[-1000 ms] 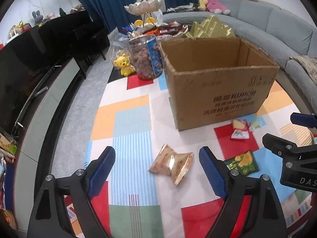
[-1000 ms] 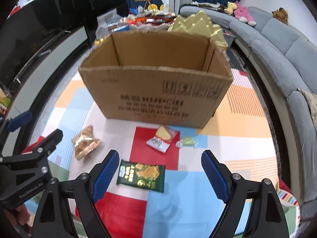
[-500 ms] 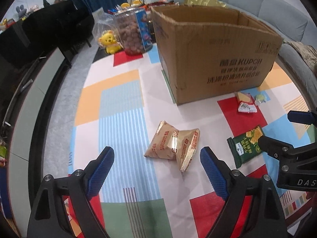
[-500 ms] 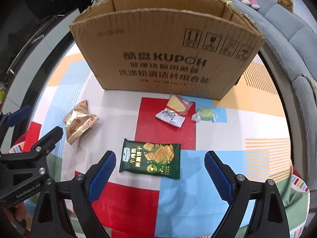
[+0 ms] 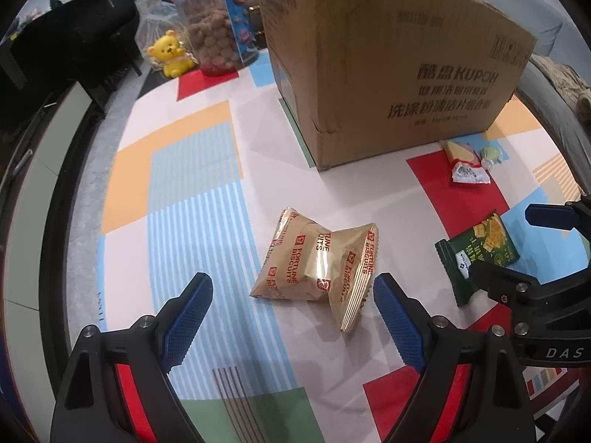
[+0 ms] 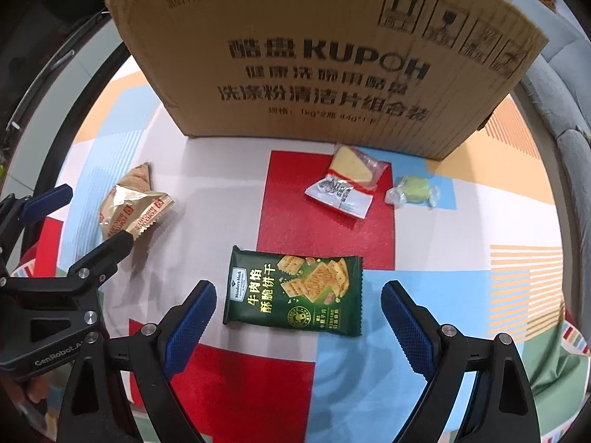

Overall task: Organize snacks
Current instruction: 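Grasp the tan Fortune biscuit packet with left tool while right tool grasps the green cracker packet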

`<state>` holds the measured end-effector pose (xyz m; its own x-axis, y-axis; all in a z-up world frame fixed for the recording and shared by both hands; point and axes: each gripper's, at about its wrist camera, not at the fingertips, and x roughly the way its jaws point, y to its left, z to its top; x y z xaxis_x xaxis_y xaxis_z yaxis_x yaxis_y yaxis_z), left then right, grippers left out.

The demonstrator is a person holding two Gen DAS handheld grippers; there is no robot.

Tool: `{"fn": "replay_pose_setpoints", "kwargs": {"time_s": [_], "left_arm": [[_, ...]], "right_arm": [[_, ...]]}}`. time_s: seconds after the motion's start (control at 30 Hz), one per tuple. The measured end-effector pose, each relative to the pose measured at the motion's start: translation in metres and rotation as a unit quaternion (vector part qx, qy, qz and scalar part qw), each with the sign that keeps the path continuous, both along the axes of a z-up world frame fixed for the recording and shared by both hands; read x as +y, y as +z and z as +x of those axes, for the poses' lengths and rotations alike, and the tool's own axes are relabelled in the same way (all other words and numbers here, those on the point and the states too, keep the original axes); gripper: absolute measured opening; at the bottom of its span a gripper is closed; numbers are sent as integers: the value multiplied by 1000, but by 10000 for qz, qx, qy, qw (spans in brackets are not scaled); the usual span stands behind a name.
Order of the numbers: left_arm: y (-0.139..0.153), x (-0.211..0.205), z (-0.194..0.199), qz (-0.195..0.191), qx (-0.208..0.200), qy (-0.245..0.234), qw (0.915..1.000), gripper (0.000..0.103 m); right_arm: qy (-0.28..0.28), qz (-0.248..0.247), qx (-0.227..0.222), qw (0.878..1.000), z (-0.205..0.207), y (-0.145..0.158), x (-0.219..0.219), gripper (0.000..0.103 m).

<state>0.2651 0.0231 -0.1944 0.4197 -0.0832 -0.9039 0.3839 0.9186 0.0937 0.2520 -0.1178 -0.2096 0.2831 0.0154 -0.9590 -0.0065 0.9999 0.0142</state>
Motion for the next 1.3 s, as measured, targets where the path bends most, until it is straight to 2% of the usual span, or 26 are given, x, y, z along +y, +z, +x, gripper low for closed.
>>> {"fn": "replay_pose_setpoints", "kwargs": {"time_s": [0.43,0.77,0.87,1.03,1.13,1.2,1.3], "left_arm": [[-21,2,18,-116,291,35,9995,89],[-28,-1,14,-122,347,50,9993,86],[-26,-3,11,-163,331,17,9993,80],[-22,-8,3,-220,296,-101,9993,65],[-21,-12,1,-216,264,-185,9992,54],[-20,-14,0,-241,262,-210,9991,43],[-19,-15,-1,-221,238,-228,9992,32]], "right_arm": [[-171,22,439,9989,32,-44,4,92],[-81,-52,407,9991,35,-47,6,91],[-60,-55,385,9992,27,-42,3,87],[6,-79,345,9994,22,-41,5,80],[13,-68,332,9994,21,-35,3,75],[22,-65,330,9994,20,-31,1,71],[24,-54,333,9994,19,-29,0,69]]}}
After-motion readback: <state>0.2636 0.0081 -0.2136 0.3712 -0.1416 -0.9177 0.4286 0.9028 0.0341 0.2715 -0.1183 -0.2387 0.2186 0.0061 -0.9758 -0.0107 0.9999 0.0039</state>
